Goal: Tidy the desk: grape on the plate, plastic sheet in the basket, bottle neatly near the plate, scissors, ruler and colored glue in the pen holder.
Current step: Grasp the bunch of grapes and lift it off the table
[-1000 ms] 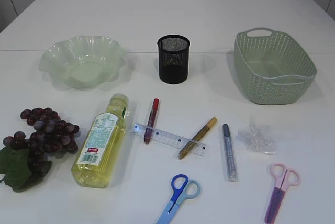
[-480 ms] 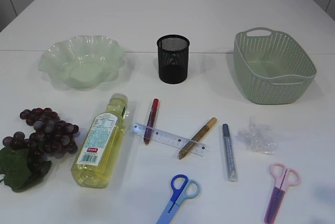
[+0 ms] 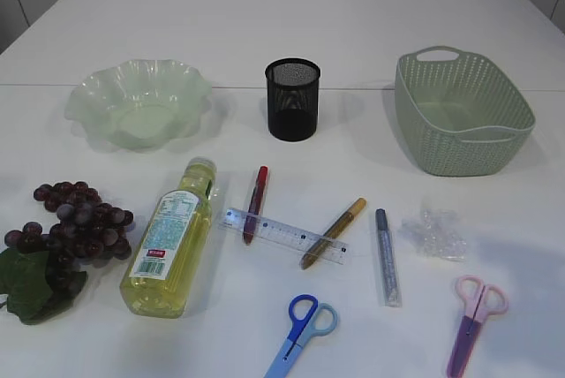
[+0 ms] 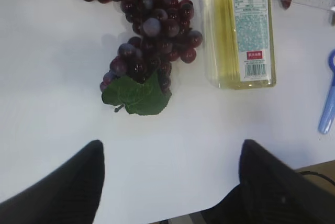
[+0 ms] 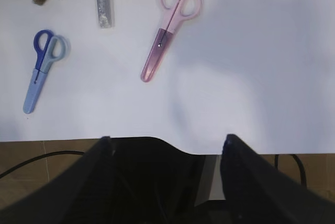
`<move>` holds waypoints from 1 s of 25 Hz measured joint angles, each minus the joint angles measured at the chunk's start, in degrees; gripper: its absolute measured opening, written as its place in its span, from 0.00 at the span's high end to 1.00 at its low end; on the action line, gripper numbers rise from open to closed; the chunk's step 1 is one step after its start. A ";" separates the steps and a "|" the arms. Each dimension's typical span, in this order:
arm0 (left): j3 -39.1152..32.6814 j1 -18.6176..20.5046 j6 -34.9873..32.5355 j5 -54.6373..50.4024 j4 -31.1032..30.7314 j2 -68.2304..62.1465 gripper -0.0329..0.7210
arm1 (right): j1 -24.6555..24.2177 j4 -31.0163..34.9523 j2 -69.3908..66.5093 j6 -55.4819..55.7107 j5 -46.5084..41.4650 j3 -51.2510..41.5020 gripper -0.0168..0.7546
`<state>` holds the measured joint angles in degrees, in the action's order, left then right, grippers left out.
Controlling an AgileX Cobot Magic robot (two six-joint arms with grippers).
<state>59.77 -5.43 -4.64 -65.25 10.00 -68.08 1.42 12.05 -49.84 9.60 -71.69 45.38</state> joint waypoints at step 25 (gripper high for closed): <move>9.55 -12.17 -2.80 7.84 -16.89 -37.08 0.17 | 0.00 0.13 -12.09 -5.99 0.50 4.79 0.33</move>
<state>69.32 -17.60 -7.44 -57.41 -6.89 -105.16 1.42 12.18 -61.93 3.61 -71.20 50.17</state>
